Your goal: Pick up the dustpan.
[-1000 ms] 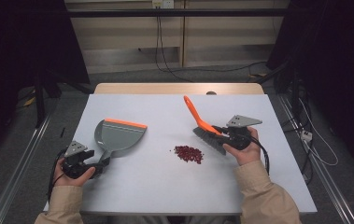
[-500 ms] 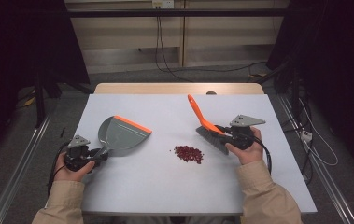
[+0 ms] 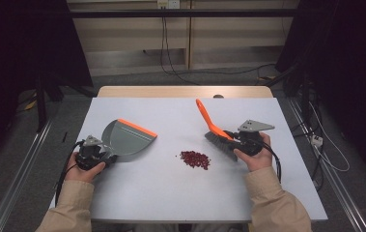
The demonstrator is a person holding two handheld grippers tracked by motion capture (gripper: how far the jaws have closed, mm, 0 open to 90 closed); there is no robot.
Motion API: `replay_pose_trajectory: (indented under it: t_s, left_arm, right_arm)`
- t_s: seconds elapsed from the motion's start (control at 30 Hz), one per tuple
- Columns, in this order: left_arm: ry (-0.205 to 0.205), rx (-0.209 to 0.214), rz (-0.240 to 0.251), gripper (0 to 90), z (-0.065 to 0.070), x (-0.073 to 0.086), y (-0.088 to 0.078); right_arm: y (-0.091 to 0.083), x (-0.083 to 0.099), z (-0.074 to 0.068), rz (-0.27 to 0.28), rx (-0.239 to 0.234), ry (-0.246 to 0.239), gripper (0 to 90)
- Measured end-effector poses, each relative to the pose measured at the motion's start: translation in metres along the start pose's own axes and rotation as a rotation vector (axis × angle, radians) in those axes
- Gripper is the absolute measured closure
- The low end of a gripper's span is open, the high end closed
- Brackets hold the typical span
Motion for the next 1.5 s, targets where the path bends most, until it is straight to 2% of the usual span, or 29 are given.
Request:
replay_pose_trajectory:
  t_s: [0.17,0.27,0.37,0.47,0.7,0.9,1.0,1.1,1.17,1.3,1.4,1.5]
  left_arm:
    - [0.002,0.013,0.032,63.2,0.003,-0.001,-0.004]
    - [0.033,0.015,0.044,63.3,0.008,-0.004,-0.009]
    - [0.033,0.044,0.065,63.3,0.011,-0.005,-0.014]
    - [0.067,0.067,0.065,63.3,0.016,-0.006,-0.020]
    - [0.169,0.159,0.046,63.2,0.037,-0.005,-0.029]
    - [0.264,0.229,0.005,63.1,0.057,-0.002,-0.030]
    - [0.289,0.267,-0.020,63.1,0.066,0.001,-0.028]
    - [0.326,0.279,-0.046,63.1,0.073,0.004,-0.027]
    - [0.337,0.297,-0.053,63.0,0.076,0.006,-0.025]
    - [0.364,0.302,-0.081,63.0,0.082,0.008,-0.021]
    - [0.368,0.309,-0.081,63.0,0.083,0.008,-0.020]
    - [0.390,0.316,-0.093,63.0,0.087,0.008,-0.019]
  right_arm:
    - [-0.001,0.002,0.001,-0.001,0.007,0.002,71.3]
    - [-0.002,0.002,0.002,0.001,0.011,0.002,71.3]
    - [-0.003,0.002,0.002,0.006,0.016,0.006,71.3]
    - [-0.004,0.002,0.004,0.009,0.020,0.009,71.3]
    - [-0.002,0.002,0.004,0.013,0.040,0.031,71.3]
    - [-0.002,0.002,0.005,0.005,0.057,0.039,71.3]
    - [-0.002,0.003,0.004,0.006,0.056,0.039,71.3]
    - [-0.002,0.003,0.003,0.001,0.057,0.037,71.3]
    - [-0.001,0.003,0.003,-0.003,0.059,0.043,71.3]
    - [0.002,0.003,0.002,-0.011,0.065,0.041,71.2]
    - [0.004,0.004,-0.001,-0.038,0.084,0.018,71.1]
    - [0.006,0.003,-0.004,-0.050,0.093,0.002,71.0]
Point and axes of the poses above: each handheld gripper's, and its own axes: y roughly forward along the jaws, x roughly out of its underside, z roughly to its right, the point moved 2 cm from there along y, roughly forward along the jaws, and after that the axes turned 6 degrees about -z, right-handed, at the moved point
